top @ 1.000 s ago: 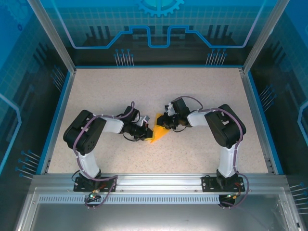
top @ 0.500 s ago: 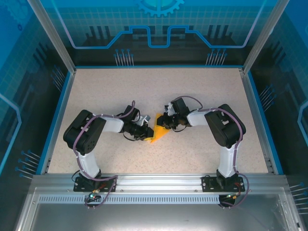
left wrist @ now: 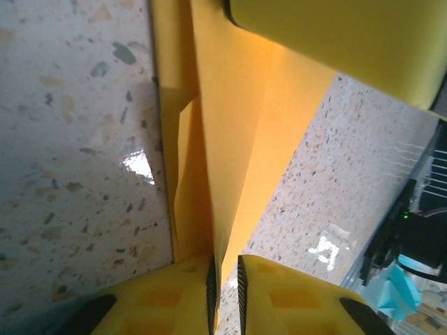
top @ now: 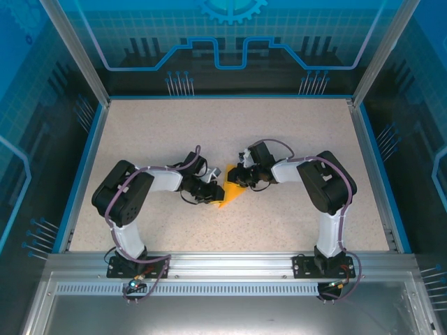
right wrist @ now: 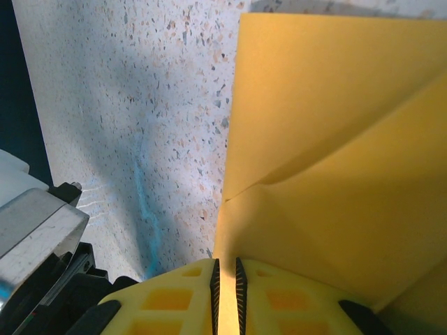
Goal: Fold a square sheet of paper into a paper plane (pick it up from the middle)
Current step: Fourth fold the wing at the center of the table.
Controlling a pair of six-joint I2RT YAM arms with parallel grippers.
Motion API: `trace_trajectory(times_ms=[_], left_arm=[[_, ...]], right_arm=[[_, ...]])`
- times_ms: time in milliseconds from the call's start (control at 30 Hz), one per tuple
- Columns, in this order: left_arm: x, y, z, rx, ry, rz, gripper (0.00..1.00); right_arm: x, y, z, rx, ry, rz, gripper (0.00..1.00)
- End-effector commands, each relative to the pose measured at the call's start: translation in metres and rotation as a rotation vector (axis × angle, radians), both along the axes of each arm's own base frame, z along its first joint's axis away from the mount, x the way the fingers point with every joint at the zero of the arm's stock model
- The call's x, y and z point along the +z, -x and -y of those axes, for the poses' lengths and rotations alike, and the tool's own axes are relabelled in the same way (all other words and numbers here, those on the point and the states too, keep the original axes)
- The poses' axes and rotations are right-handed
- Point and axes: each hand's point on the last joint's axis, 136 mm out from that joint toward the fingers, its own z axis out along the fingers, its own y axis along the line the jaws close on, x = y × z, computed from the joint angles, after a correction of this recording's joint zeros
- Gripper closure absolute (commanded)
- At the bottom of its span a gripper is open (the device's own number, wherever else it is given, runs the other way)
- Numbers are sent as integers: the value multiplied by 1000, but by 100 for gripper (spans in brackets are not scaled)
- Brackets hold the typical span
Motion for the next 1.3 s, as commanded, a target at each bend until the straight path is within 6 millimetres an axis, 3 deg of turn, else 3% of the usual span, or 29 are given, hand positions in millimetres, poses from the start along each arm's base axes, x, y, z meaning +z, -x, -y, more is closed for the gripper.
trace_trajectory(times_ms=[0, 300, 600, 700, 833, 1033, 1267], left_arm=[[-24, 25, -18, -20, -158, -64, 83], [-15, 29, -17, -48, -162, -42, 82], [-14, 32, -18, -77, -167, -39, 97], [-12, 32, -17, -79, -159, -38, 98], [-11, 33, -18, -78, -163, -40, 87], [-5, 34, -18, -83, -161, -33, 82], [-12, 34, -21, -80, -188, -46, 94]], right_arm=[[-32, 9, 17, -20, 99, -69, 83], [-33, 10, 18, -19, 103, -72, 83], [-34, 10, 19, -21, 106, -74, 83], [-34, 11, 19, -20, 108, -74, 83], [-35, 11, 19, -20, 112, -75, 83], [-35, 11, 19, -18, 110, -75, 83], [-36, 12, 19, -18, 109, -78, 83]])
